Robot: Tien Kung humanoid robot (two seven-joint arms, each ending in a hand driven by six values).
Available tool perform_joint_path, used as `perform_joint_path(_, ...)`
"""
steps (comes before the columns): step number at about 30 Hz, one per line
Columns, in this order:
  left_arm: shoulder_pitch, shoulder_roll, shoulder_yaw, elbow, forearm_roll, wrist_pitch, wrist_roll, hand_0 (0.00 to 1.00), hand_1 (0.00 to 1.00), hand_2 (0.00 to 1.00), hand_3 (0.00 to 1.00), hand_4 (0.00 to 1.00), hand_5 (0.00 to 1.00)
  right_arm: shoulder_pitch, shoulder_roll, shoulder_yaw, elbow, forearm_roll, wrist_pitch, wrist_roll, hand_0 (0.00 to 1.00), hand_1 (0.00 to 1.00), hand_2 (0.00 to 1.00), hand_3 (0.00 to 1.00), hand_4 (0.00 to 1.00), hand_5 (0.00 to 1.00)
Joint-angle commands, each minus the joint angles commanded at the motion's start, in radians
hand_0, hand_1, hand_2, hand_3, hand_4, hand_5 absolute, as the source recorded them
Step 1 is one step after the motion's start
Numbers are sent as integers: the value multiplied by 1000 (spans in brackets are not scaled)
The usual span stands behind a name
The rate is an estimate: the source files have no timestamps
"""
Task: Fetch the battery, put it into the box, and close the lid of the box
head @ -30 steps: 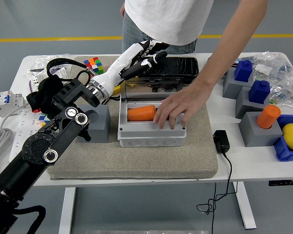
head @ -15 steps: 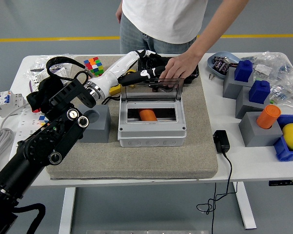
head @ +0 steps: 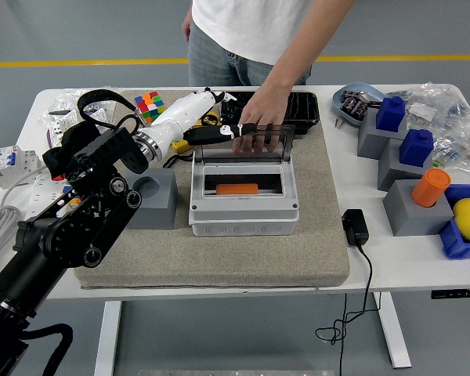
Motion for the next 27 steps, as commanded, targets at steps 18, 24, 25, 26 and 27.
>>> perform_joint_path(18,13,0,2,-13,63,-24,0,998,955,821,697,998,998,0,1,10,0,-3,-1,0,856,800,754,788,998,998)
perform_joint_path(24,20,0,23,-55,40,-27,-5,998,920,791,651,998,998,1,1,7,0,0,0,2,855,800,755,789,998,998)
perform_joint_path(25,21,0,26,-60,39,-28,-5,998,920,791,651,998,998,1,1,7,0,0,-1,2,855,800,755,789,998,998)
perform_joint_path(26,22,0,31,-65,41,-31,-4,998,920,791,651,998,998,2,1,8,0,0,-1,2,855,800,755,789,998,998)
perform_joint_path(27,22,0,35,-67,41,-32,-4,998,896,769,631,998,998,2,1,9,0,0,-1,2,854,800,754,788,998,998)
